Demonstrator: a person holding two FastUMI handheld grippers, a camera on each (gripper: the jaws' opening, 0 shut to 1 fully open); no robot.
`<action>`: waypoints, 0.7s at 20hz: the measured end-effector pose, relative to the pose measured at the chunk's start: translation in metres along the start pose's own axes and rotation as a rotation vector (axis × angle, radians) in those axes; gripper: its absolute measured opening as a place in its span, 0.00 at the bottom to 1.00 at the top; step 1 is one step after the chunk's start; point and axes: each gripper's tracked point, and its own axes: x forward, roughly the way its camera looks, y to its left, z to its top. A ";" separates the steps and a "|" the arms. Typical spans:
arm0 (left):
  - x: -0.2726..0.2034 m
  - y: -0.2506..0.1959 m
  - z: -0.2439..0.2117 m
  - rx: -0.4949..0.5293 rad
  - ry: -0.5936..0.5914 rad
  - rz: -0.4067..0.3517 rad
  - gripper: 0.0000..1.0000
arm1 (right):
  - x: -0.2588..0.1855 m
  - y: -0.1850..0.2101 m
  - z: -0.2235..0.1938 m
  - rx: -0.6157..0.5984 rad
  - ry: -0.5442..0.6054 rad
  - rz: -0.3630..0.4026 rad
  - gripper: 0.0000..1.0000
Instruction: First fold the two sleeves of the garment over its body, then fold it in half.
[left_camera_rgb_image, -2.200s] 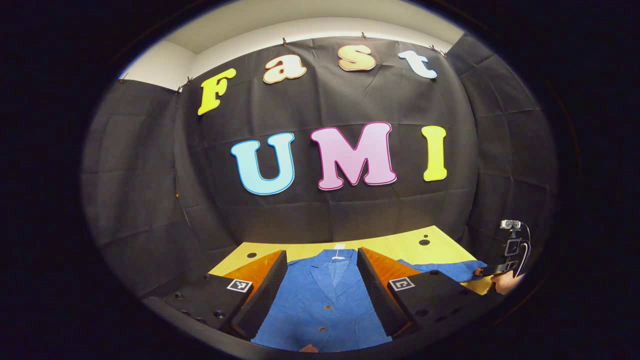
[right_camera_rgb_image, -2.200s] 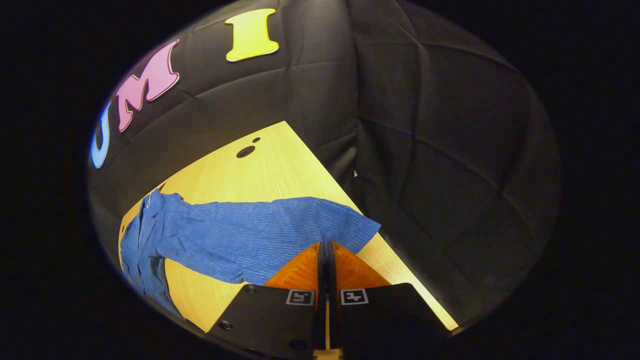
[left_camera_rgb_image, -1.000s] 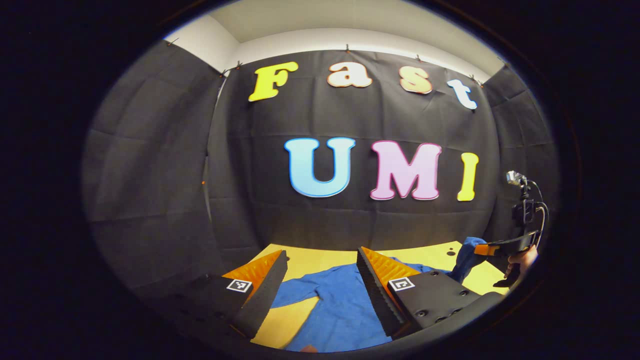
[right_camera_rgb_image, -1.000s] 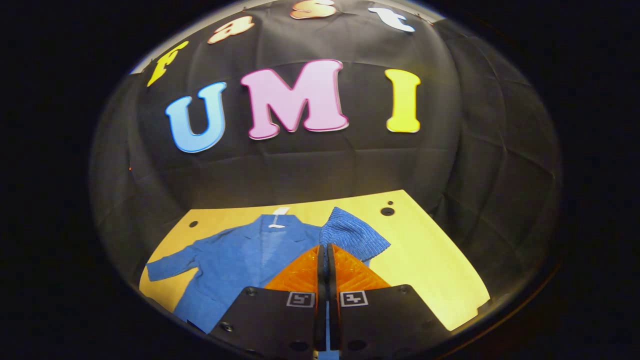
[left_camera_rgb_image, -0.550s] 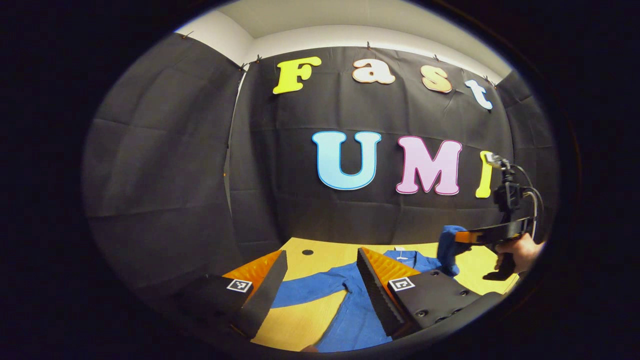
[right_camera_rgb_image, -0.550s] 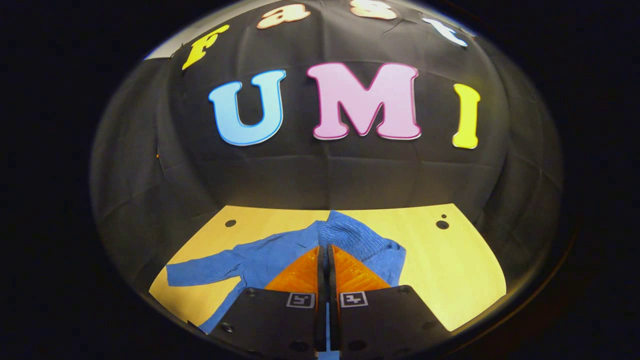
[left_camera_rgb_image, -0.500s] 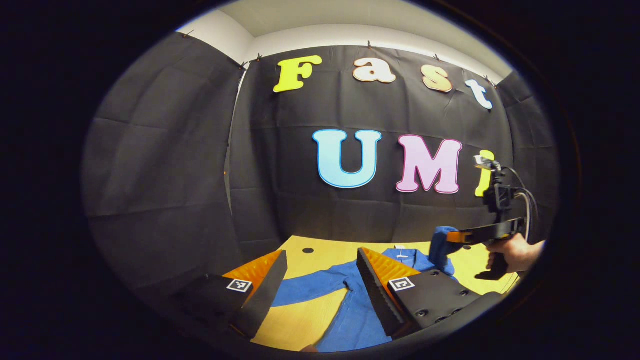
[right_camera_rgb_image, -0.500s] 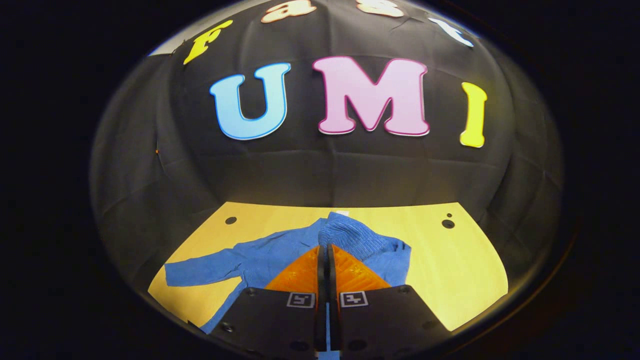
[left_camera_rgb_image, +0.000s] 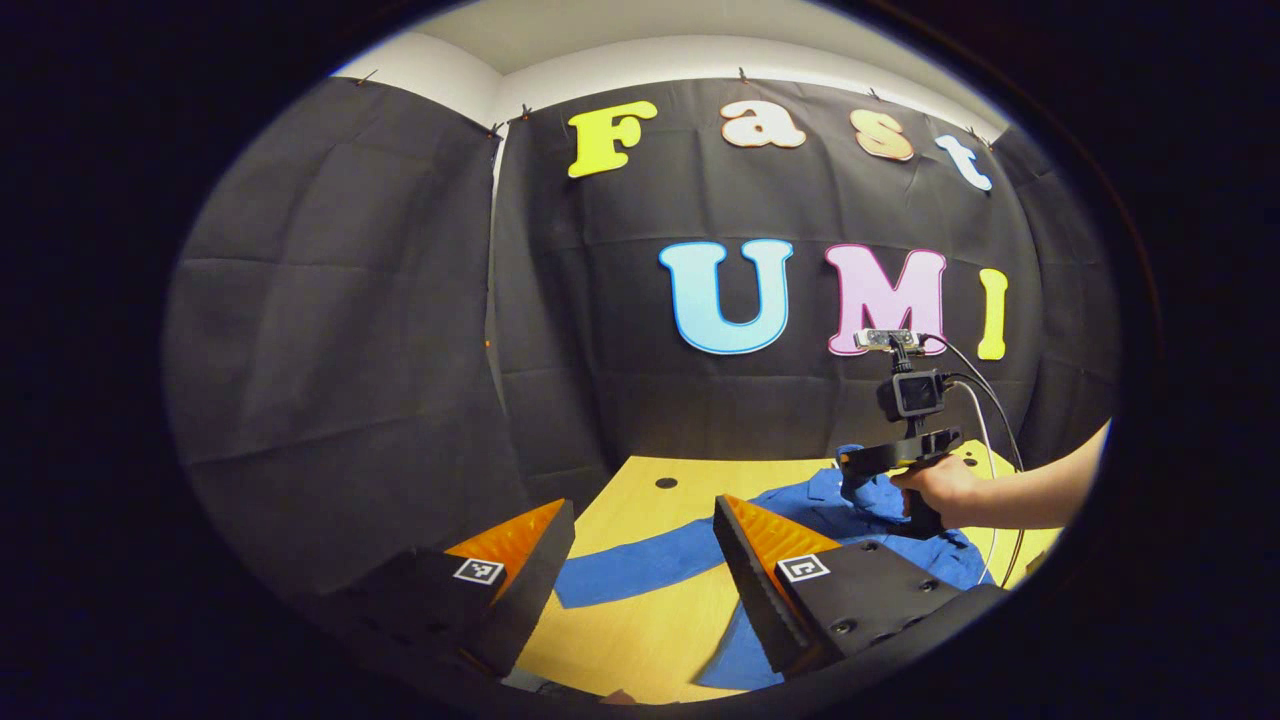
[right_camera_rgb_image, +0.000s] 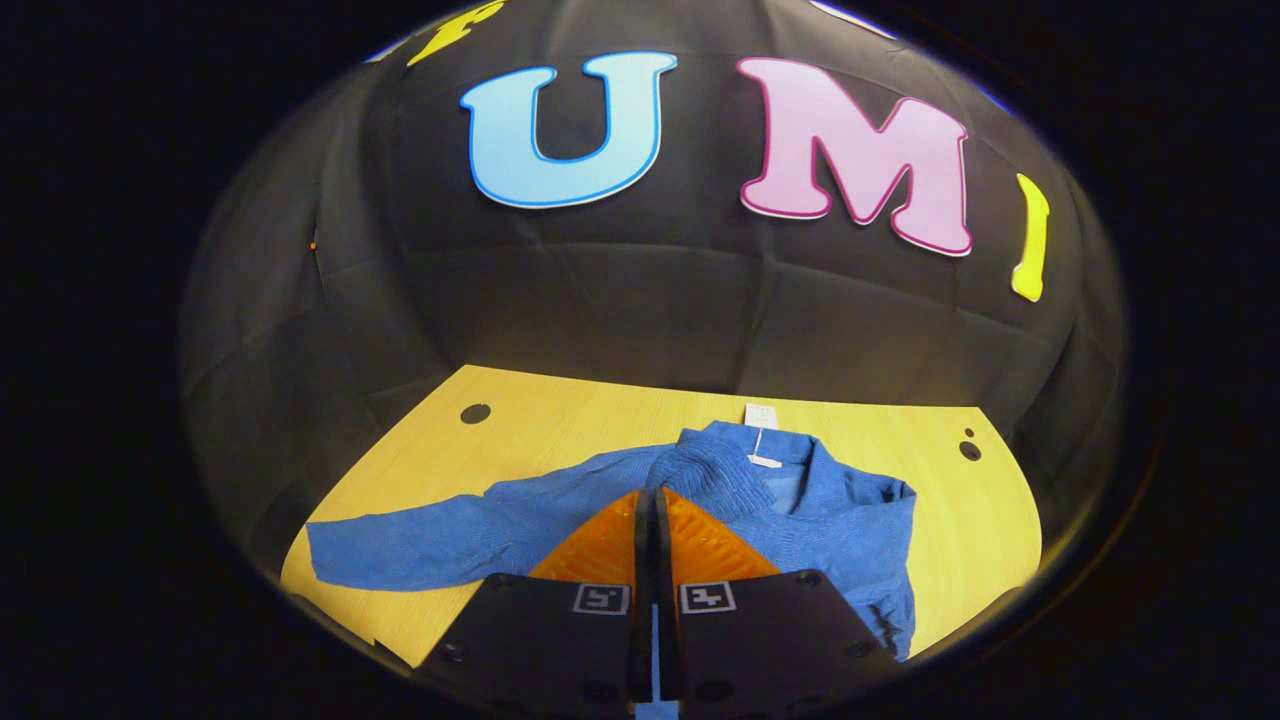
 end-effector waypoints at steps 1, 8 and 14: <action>0.001 0.006 0.001 0.007 0.000 0.013 0.82 | 0.009 0.008 -0.006 0.000 0.015 0.005 0.04; 0.008 0.019 -0.002 0.015 0.018 0.045 0.82 | 0.028 0.063 -0.019 0.056 0.056 0.150 0.18; 0.029 0.005 -0.016 -0.037 0.032 -0.002 0.81 | -0.008 0.014 0.012 0.017 -0.036 0.114 0.39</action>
